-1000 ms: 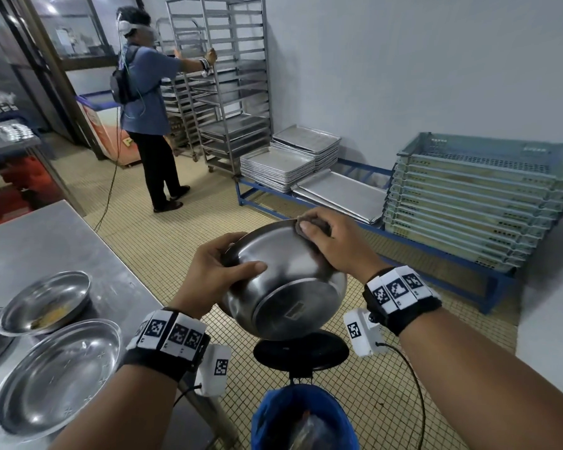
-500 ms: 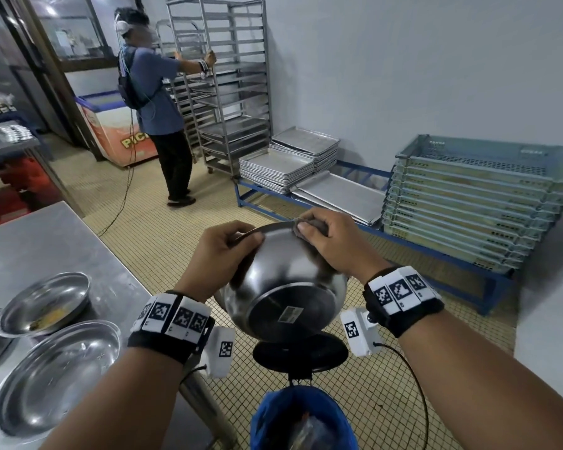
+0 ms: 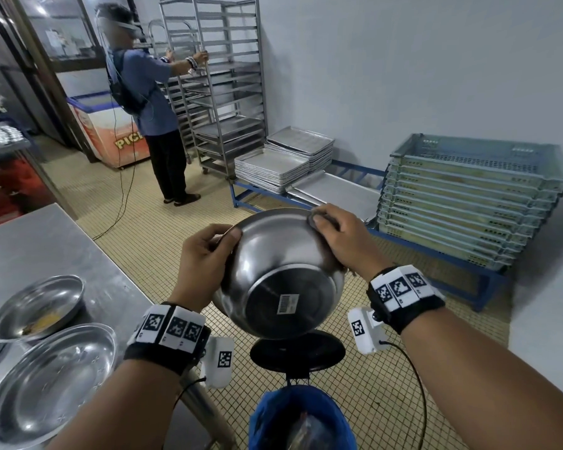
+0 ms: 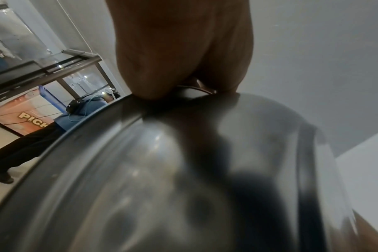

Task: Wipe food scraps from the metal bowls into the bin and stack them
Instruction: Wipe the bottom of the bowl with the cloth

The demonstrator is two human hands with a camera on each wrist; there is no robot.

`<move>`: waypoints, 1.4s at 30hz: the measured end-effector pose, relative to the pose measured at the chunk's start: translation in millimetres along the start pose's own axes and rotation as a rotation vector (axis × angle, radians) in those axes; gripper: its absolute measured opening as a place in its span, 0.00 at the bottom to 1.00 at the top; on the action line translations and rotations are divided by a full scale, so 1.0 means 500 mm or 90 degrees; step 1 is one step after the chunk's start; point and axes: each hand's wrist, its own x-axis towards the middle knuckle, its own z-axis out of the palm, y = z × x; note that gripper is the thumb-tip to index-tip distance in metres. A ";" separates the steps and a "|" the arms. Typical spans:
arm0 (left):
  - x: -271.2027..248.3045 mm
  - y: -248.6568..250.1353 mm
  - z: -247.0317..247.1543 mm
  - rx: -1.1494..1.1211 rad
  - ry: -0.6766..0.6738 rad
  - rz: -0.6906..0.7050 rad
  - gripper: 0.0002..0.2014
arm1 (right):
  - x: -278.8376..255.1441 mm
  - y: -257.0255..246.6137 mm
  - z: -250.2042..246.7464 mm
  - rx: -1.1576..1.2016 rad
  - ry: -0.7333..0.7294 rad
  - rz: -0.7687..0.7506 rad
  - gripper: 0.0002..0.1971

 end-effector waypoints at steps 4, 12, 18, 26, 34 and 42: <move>-0.010 -0.006 0.013 -0.015 -0.019 -0.001 0.04 | 0.004 -0.015 0.019 -0.005 0.000 -0.051 0.08; -0.016 -0.022 -0.005 -0.088 0.045 -0.031 0.08 | -0.017 0.023 0.005 0.095 0.065 0.062 0.08; 0.017 0.010 0.005 0.236 -0.128 0.118 0.08 | -0.013 -0.033 0.026 0.004 0.018 -0.039 0.03; 0.025 -0.003 0.017 0.202 -0.048 0.127 0.07 | -0.022 -0.082 0.058 -0.006 0.015 -0.087 0.14; 0.015 -0.005 0.015 0.199 -0.071 0.128 0.07 | -0.007 -0.035 0.031 -0.190 -0.089 -0.100 0.25; 0.013 -0.004 0.010 0.190 -0.074 0.128 0.06 | -0.020 -0.011 0.021 -0.105 -0.102 -0.045 0.14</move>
